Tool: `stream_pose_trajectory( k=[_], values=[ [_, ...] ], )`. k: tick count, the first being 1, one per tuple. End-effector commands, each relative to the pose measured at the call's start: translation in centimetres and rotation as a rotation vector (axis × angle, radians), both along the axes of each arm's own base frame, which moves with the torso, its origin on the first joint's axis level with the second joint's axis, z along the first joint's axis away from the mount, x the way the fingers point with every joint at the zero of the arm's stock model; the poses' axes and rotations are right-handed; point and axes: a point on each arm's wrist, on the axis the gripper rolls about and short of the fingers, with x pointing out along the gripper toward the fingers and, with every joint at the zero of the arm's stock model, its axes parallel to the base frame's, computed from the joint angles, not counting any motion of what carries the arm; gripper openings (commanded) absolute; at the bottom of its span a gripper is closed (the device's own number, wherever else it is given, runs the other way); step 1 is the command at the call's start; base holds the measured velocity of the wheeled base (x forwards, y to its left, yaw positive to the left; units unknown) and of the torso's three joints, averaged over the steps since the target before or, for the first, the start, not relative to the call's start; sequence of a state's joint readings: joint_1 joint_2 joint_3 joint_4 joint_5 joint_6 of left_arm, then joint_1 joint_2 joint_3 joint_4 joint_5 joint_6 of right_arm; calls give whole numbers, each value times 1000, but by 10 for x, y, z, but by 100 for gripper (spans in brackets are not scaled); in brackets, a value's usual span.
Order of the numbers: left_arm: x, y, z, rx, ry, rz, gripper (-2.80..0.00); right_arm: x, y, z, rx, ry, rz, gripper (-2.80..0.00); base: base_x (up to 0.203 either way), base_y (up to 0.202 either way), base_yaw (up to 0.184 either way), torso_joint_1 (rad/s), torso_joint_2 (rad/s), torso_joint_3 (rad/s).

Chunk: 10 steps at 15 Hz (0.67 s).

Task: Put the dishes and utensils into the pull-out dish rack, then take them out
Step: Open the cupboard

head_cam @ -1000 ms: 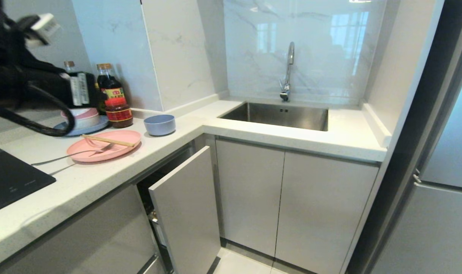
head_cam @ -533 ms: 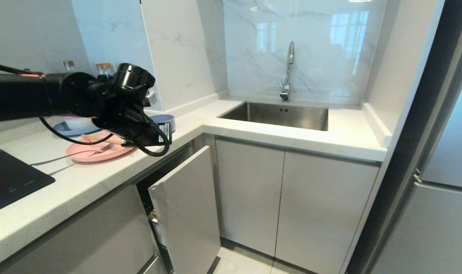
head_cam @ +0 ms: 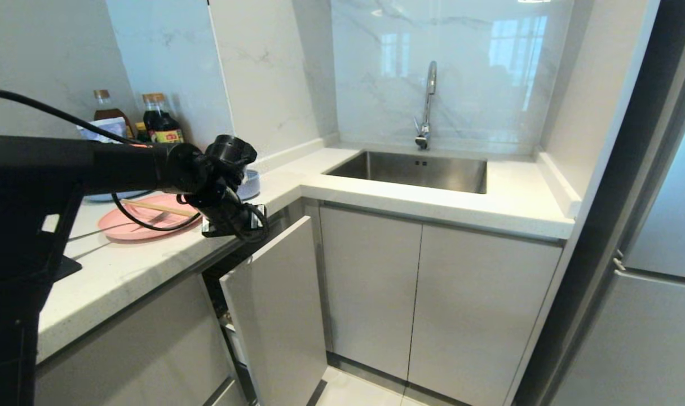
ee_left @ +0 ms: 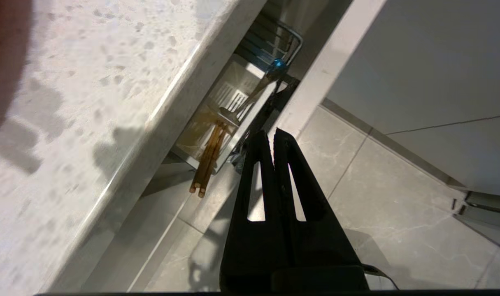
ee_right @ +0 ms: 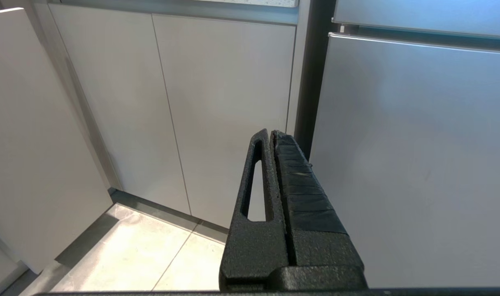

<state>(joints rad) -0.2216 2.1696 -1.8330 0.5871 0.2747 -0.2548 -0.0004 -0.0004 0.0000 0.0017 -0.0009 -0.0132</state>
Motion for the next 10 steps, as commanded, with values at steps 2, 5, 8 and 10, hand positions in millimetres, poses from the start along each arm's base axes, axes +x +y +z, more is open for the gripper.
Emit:
stream_pose_trajectory(
  k=[2, 5, 8, 10],
  values=[
    [15, 0, -25, 14, 49, 12, -280, 0, 0, 0, -1, 0, 1, -280, 0, 0, 0, 0, 0, 0],
    [23, -2, -44, 26, 82, 15, -280, 0, 0, 0, -1, 0, 1, -280, 0, 0, 0, 0, 0, 0],
    [28, -3, -53, 33, 97, 17, -280, 0, 0, 0, -1, 0, 0, -280, 0, 0, 0, 0, 0, 0],
    [29, -3, -58, 46, 104, 23, -280, 0, 0, 0, -1, 0, 1, -280, 0, 0, 0, 0, 0, 0]
  ],
)
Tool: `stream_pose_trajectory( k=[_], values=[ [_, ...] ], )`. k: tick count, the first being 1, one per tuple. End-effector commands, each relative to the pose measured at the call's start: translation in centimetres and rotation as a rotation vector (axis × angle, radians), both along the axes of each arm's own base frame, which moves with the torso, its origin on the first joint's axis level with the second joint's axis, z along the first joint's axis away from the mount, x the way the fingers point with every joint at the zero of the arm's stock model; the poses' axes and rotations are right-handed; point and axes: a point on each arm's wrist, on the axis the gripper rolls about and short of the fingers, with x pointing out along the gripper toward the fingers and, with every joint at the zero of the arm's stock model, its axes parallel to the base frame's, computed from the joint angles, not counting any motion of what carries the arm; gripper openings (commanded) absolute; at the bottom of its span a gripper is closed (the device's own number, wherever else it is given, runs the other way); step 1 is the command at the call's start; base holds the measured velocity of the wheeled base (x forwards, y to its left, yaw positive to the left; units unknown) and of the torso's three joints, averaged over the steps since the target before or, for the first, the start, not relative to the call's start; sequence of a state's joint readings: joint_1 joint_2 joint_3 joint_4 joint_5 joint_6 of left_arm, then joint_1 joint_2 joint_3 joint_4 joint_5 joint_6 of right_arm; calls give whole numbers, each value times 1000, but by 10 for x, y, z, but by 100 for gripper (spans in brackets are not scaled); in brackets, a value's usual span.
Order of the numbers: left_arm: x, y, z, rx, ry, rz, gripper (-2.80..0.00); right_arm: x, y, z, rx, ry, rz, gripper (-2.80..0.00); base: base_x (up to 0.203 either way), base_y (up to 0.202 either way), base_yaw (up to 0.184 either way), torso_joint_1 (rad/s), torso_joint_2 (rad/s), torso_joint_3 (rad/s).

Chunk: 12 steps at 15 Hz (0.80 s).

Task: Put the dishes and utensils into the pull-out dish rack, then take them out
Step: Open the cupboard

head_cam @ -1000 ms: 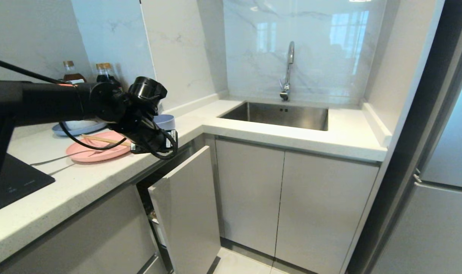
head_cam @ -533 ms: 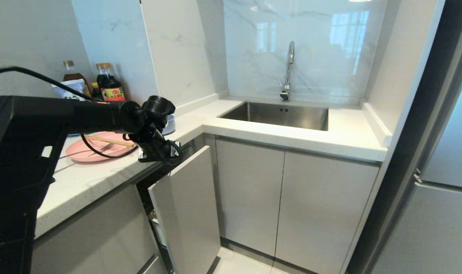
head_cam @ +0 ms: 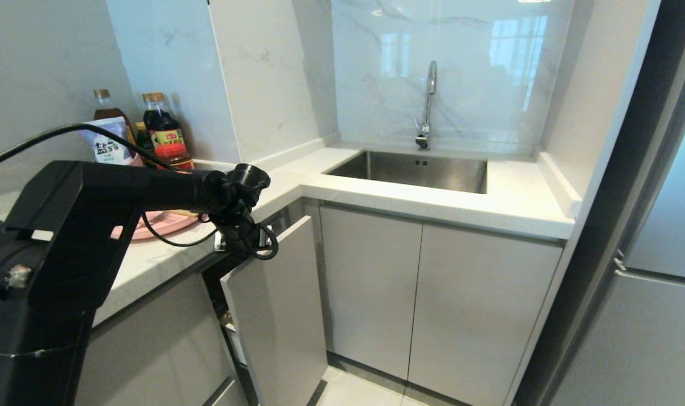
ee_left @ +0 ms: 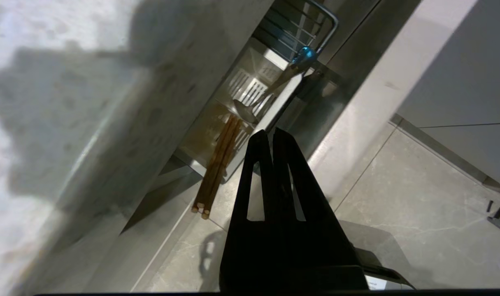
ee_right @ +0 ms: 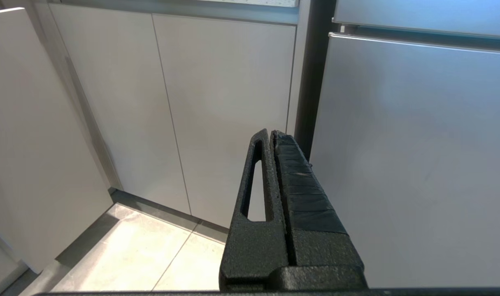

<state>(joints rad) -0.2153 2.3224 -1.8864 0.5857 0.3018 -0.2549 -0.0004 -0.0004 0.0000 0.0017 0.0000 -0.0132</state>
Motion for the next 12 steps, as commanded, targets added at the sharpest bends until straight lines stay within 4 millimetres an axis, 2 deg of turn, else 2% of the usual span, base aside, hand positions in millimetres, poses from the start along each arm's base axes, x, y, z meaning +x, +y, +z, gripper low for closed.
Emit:
stream_pose_trajectory(
  k=[1, 7, 12],
  values=[
    [1, -1, -5, 5, 14, 0, -280, 0, 0, 0, -1, 0, -1, -280, 0, 0, 0, 0, 0, 0],
    [-10, -22, -2, -4, 32, -56, -280, 0, 0, 0, -1, 0, -1, -280, 0, 0, 0, 0, 0, 0],
    [-26, -44, -1, -110, 116, -123, -280, 0, 0, 0, -1, 0, -1, -280, 0, 0, 0, 0, 0, 0]
  ],
)
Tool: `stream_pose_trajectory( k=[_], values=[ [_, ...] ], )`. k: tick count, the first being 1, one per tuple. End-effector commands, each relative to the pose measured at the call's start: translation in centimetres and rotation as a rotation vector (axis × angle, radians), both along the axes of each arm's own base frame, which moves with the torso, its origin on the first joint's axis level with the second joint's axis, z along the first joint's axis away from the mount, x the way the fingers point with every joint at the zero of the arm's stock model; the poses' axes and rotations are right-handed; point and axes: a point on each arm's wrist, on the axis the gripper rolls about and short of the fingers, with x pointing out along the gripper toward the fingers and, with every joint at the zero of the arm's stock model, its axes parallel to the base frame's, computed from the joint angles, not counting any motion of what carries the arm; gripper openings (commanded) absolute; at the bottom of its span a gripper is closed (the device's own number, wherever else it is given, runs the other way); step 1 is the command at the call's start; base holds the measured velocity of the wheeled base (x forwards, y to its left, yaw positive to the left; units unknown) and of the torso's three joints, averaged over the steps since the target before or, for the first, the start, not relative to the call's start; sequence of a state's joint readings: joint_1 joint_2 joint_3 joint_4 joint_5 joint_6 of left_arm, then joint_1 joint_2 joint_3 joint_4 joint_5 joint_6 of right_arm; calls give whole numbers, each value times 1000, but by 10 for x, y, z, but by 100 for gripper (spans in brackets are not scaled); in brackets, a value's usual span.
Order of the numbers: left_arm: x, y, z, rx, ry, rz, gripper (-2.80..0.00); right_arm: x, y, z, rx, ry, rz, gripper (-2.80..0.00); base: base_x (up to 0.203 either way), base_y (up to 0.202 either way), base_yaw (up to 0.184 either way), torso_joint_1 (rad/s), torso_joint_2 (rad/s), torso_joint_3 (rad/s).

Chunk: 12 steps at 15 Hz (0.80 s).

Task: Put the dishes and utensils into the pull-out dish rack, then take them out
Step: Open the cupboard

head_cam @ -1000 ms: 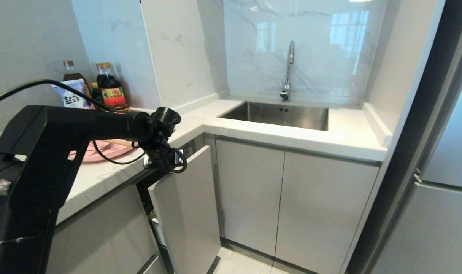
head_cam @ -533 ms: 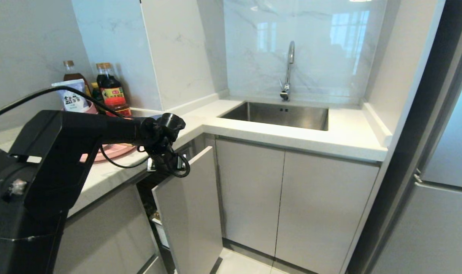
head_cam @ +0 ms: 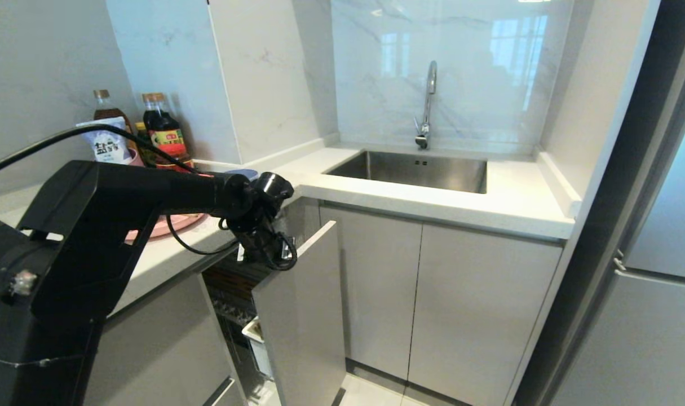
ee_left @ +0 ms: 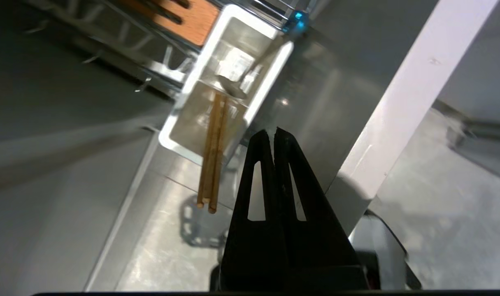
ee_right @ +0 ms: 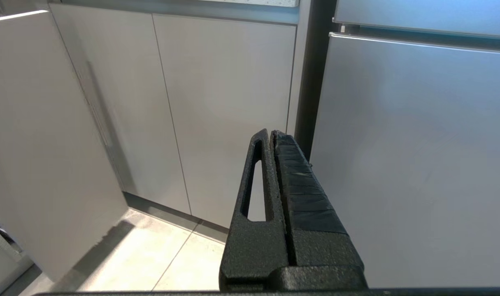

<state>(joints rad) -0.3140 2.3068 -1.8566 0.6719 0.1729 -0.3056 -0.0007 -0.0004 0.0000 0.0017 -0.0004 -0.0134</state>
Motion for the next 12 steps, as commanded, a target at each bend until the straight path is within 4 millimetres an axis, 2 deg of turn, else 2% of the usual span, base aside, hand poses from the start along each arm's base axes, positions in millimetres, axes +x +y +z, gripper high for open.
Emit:
stream_pose_trajectory(
  k=[1, 4, 8, 12],
  values=[
    [-6, -8, 1, -6, 11, -22, -280, 0, 0, 0, 0, 0, 0, -280, 0, 0, 0, 0, 0, 0],
    [-15, -21, 3, -27, 31, -53, -280, 0, 0, 0, 0, 0, 1, -280, 0, 0, 0, 0, 0, 0],
    [-28, -35, 10, -160, 75, -121, -280, 0, 0, 0, 0, 0, 1, -280, 0, 0, 0, 0, 0, 0],
    [-40, -54, 6, -222, 130, -174, -280, 0, 0, 0, 0, 0, 0, -280, 0, 0, 0, 0, 0, 0]
  ],
)
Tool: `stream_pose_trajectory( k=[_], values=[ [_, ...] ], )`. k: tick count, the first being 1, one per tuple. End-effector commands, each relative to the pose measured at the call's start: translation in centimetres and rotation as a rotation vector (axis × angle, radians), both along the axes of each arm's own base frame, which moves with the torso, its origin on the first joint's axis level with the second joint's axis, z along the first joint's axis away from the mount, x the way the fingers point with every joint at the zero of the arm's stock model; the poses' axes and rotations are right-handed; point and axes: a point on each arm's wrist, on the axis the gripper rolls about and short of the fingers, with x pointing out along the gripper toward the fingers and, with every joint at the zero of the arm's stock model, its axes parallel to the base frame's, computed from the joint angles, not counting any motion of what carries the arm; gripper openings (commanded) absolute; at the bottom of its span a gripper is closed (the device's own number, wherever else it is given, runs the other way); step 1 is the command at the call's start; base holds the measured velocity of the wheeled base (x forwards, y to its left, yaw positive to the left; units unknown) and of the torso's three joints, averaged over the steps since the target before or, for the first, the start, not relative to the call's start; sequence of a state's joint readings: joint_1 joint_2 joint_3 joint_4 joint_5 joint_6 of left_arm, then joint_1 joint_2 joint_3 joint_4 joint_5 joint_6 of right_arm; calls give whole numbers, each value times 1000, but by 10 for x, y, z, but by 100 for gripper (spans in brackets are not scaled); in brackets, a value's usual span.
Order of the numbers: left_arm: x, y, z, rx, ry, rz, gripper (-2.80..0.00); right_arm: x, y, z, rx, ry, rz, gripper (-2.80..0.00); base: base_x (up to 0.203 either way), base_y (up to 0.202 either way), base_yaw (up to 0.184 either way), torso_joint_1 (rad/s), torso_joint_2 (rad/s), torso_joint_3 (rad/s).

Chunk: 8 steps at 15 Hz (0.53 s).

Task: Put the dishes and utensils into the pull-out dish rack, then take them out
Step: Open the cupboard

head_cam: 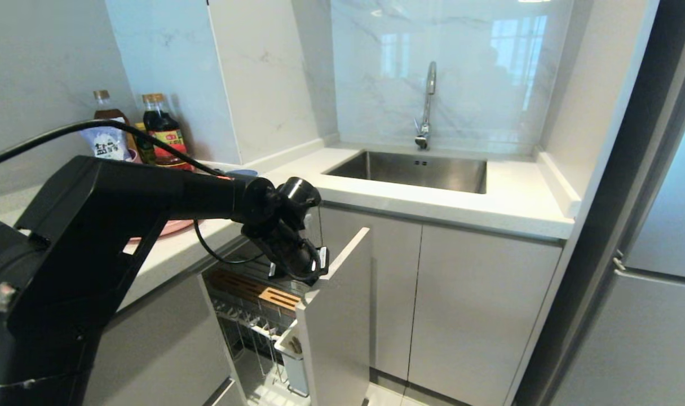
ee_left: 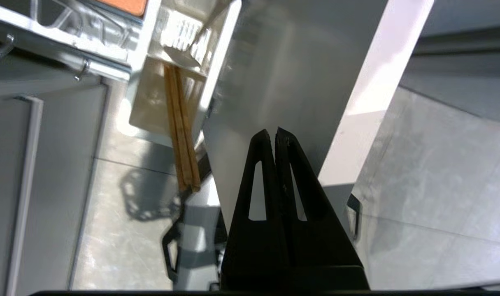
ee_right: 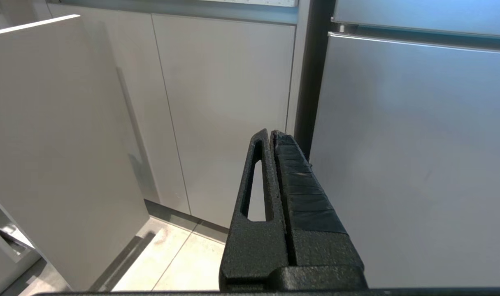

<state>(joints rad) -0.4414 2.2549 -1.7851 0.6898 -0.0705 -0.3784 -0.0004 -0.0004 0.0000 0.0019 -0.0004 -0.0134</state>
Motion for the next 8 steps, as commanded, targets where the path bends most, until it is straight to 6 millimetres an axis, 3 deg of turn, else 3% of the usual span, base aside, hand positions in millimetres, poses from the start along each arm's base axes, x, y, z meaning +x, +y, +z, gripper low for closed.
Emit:
stream_pose_trajectory(
  k=[1, 6, 8],
  values=[
    [-7, -9, -1, -5, 17, -22, -280, 0, 0, 0, 0, 0, 1, -280, 0, 0, 0, 0, 0, 0],
    [-24, -33, -3, -60, 78, -54, -280, 0, 0, 0, 0, 0, -1, -280, 0, 0, 0, 0, 0, 0],
    [-35, -39, 6, -104, 94, -80, -280, 0, 0, 0, 0, -1, 0, -280, 0, 0, 0, 0, 0, 0]
  ],
)
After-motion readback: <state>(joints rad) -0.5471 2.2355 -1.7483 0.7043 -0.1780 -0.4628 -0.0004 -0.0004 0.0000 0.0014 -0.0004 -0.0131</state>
